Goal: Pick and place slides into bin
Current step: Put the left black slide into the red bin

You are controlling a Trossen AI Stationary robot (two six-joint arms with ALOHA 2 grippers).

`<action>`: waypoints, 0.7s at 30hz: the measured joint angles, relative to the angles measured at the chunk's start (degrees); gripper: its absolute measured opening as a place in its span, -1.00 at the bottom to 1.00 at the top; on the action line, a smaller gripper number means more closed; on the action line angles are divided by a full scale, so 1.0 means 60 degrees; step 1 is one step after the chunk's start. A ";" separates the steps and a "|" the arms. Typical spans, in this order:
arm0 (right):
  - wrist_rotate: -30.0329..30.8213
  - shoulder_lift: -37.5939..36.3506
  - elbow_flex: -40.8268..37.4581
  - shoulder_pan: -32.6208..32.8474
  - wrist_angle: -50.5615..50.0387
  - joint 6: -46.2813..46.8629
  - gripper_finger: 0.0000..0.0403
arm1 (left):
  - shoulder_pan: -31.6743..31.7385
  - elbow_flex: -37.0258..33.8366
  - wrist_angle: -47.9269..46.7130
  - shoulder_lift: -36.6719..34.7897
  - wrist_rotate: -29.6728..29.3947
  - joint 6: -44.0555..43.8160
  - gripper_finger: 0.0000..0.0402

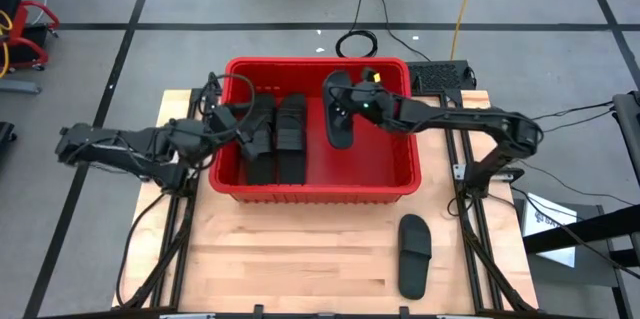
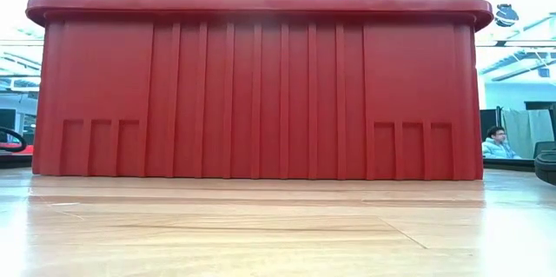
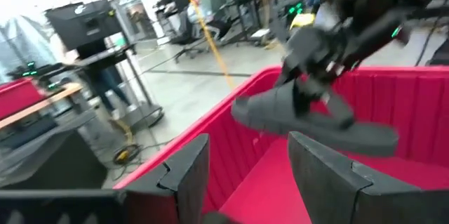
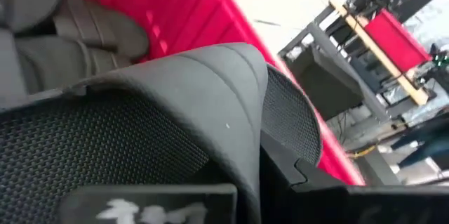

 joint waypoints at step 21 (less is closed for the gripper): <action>-0.0259 0.2359 -0.0007 -0.0594 0.1212 0.0170 -0.95 | 0.3373 -0.1110 0.1524 -0.0223 0.4248 0.0190 0.00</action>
